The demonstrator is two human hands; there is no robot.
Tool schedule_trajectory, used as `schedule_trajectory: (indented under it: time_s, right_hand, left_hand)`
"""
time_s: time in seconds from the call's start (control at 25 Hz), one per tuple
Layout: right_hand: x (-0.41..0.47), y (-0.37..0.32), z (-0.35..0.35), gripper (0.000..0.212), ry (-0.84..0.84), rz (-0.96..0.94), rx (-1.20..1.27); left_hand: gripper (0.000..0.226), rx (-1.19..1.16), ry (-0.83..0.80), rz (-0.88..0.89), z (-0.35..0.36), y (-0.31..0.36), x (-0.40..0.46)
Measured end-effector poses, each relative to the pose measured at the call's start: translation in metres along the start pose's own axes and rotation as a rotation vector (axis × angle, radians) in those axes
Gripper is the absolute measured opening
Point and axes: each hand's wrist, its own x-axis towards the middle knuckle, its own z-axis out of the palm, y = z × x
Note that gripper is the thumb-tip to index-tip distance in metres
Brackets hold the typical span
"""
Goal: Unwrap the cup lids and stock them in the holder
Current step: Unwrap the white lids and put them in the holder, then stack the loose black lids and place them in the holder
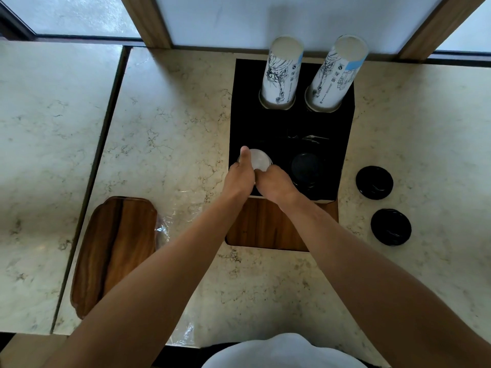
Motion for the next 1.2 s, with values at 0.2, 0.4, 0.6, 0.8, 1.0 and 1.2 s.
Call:
schedule_trajectory:
  time_s: [0.2,0.4,0.6,0.8,1.0,1.2]
  right_hand:
    - [0.002,-0.008,-0.001,0.04,-0.062,-0.017,-0.222]
    - [-0.005,-0.012,0.0,0.035,-0.021,-0.034,-0.287]
    - [-0.028,-0.006,-0.013,0.058,0.134,-0.142,-0.066]
    - [-0.065,0.015,-0.032,0.063,0.21,-0.309,0.112]
    - [-0.104,0.052,-0.037,0.06,0.288,-0.305,0.09]
    - [-0.137,0.092,-0.028,0.055,0.356,-0.224,0.104]
  left_hand:
    - [0.089,0.1,0.013,-0.005,-0.003,0.004,0.004]
    - [0.095,0.199,0.05,0.046,-0.005,0.01,-0.003]
    - [0.089,0.202,0.047,0.234,-0.013,-0.001,-0.029]
    - [0.056,0.212,0.042,0.52,-0.037,-0.021,-0.064]
    - [0.054,0.314,0.097,0.516,-0.056,-0.048,-0.091]
    - [0.048,0.339,0.059,0.461,-0.058,-0.074,-0.12]
